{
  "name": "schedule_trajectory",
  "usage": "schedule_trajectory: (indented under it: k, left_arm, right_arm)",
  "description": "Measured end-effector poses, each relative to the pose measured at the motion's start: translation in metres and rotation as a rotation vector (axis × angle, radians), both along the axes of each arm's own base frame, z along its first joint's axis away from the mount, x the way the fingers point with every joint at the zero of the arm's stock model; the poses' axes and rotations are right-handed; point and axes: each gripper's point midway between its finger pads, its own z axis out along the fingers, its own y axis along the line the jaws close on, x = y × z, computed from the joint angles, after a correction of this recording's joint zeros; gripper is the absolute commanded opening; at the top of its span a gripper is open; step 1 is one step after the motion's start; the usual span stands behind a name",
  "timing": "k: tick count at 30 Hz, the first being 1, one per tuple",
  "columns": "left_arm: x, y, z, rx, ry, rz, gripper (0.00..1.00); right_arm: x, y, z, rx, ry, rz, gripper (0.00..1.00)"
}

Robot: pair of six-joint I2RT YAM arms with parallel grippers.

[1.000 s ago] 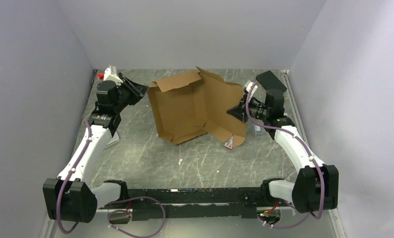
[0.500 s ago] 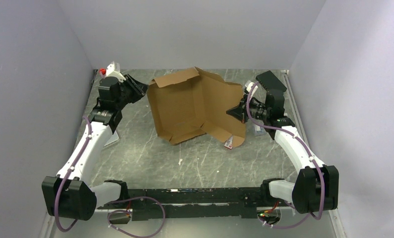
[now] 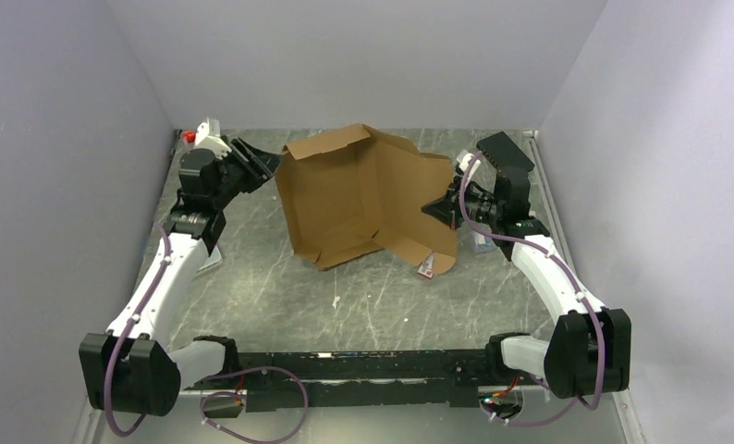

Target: Fold the paper box

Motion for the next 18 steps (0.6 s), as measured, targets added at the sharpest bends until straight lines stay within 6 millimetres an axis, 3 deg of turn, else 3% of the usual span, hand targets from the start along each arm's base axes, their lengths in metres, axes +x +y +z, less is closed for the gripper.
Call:
schedule_trajectory:
  k: [5,10,14,18]
  left_arm:
    - [-0.016,0.015,-0.003,0.086,-0.047,-0.014,0.73]
    - [-0.037,0.032,0.015,0.285,-0.188,-0.023,0.76]
    - [-0.052,0.038,0.022,0.440,-0.296,-0.045,0.69]
    - [-0.053,0.039,0.019,0.555,-0.344,-0.084,0.55]
  right_arm:
    - [0.000,0.000,0.001,0.002,-0.002,0.001,0.00]
    - [-0.001,0.001,0.001,0.005,-0.002,0.007,0.00]
    - [-0.001,0.001,0.001,0.007,-0.001,0.012,0.00]
    - [-0.002,0.002,0.002,0.009,0.000,0.012,0.00]
